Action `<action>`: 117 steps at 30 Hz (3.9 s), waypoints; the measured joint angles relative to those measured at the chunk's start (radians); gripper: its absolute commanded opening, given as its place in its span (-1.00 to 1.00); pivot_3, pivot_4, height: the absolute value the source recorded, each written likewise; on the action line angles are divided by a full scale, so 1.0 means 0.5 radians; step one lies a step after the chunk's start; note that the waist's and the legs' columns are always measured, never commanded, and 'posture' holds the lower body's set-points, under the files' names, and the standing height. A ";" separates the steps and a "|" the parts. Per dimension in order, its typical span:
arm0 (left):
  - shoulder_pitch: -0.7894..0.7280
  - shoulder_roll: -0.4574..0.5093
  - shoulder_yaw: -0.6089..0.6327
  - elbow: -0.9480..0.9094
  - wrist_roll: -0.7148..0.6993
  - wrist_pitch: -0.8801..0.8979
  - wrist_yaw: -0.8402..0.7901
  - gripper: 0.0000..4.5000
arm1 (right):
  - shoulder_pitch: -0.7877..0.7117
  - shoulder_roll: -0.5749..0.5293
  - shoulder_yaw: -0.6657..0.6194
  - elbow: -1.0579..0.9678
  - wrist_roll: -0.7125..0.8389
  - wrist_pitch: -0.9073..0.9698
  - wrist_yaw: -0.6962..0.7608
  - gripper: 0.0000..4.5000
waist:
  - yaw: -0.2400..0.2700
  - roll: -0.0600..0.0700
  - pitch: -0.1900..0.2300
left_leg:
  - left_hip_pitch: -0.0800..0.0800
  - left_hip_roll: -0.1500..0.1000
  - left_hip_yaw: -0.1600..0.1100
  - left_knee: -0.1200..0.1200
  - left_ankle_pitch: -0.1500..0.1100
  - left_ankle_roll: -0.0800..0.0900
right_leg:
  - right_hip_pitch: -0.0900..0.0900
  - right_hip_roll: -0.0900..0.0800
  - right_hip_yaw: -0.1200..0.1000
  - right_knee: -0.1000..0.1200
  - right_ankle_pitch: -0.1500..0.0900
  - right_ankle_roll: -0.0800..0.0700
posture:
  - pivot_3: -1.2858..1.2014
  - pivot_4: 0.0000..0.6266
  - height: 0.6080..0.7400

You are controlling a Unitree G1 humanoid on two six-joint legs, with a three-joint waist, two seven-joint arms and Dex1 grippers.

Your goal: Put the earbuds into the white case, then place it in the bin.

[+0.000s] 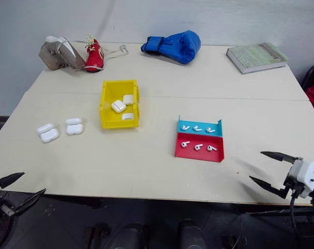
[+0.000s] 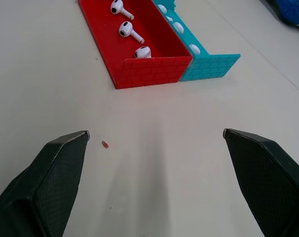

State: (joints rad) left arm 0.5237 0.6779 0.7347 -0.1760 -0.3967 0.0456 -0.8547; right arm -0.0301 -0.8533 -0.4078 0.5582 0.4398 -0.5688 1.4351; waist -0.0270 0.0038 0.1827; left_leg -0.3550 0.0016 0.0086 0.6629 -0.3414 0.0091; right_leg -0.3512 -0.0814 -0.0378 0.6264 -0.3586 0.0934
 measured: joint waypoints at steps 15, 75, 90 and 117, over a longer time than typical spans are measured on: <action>-0.065 -0.066 0.130 -0.089 -0.224 0.483 0.294 0.99 | -0.016 0.195 0.047 -0.310 0.245 0.108 0.073 1.00 | -0.005 0.000 0.000 | 0.001 0.002 0.000 0.000 0.000 -0.001 | 0.000 0.001 0.000 0.001 0.000 0.000 | 0.03 -0.52 1.00; -2.394 -0.587 -0.343 0.529 0.360 2.313 2.478 0.99 | -0.055 0.572 0.251 -1.401 0.393 0.658 -0.403 1.00 | 0.082 -0.008 -0.006 | -0.003 -0.006 -0.027 0.007 0.001 -0.010 | 0.010 0.006 -0.020 0.007 0.002 0.003 | 0.03 -0.52 1.00; -2.451 -0.800 -0.229 0.463 0.499 2.264 2.624 0.99 | 0.016 0.561 0.248 -1.431 0.395 0.668 -0.438 1.00 | 0.099 -0.008 -0.006 | -0.003 -0.006 -0.027 0.007 0.003 -0.013 | 0.010 0.006 -0.021 0.006 0.002 0.004 | 0.03 -0.52 1.00; -2.516 -0.868 -0.196 0.545 0.565 2.152 2.636 0.22 | 0.054 0.557 0.248 -1.351 0.396 0.653 -0.387 1.00 | 0.100 -0.009 -0.006 | -0.003 -0.006 -0.028 0.006 0.005 -0.015 | 0.009 0.007 -0.022 0.007 0.002 0.004 | 0.03 -0.52 1.00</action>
State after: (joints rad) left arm -0.7341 0.2439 0.6366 0.0965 -0.1141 1.1219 0.4635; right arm -0.0032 -0.5746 -0.2836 -0.1175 0.6375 -0.2421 1.2416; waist 0.0229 -0.0005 0.1794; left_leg -0.3564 -0.0012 -0.0051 0.6660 -0.3390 0.0018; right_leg -0.3464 -0.0781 -0.0486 0.6297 -0.3577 0.0952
